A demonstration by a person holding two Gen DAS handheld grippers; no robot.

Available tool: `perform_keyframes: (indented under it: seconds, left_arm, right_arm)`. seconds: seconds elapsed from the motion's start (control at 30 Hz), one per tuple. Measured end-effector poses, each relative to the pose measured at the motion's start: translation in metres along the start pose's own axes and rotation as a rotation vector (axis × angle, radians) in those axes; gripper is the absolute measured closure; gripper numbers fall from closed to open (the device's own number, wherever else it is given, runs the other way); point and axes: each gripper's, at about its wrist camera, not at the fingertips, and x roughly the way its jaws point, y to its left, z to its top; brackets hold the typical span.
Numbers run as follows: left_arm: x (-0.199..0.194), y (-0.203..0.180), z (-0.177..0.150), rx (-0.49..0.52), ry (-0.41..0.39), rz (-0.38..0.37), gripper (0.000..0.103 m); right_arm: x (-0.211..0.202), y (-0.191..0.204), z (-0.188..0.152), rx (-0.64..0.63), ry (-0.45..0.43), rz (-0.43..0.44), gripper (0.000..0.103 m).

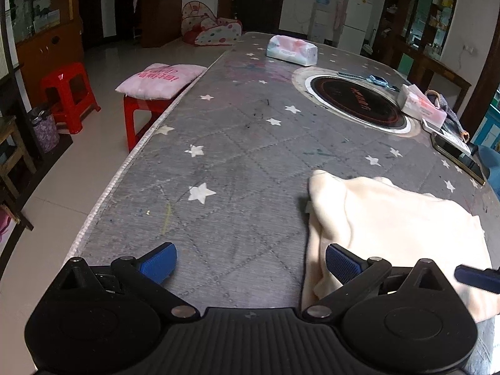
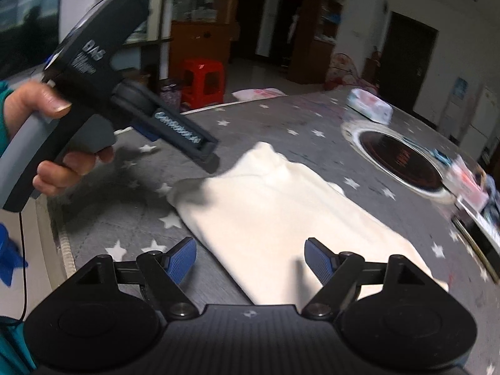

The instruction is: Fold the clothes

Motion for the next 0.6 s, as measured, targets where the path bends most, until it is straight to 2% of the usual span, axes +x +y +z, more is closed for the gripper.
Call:
perform_keyframes:
  seconds: [0.27, 0.33, 0.6]
  left_arm:
    - [0.004, 0.007, 0.005, -0.039, 0.015, -0.032, 0.0]
    - [0.005, 0.007, 0.006, -0.046, 0.022, -0.042, 0.0]
    - [0.009, 0.008, 0.007, -0.066, 0.039, -0.06, 0.0]
  right_arm:
    - [0.018, 0.031, 0.017, -0.13, 0.002, 0.023, 0.034]
    - [0.023, 0.037, 0.019, -0.154, 0.005, 0.031, 0.04]
    - [0.036, 0.048, 0.024, -0.189, 0.02, 0.042, 0.052]
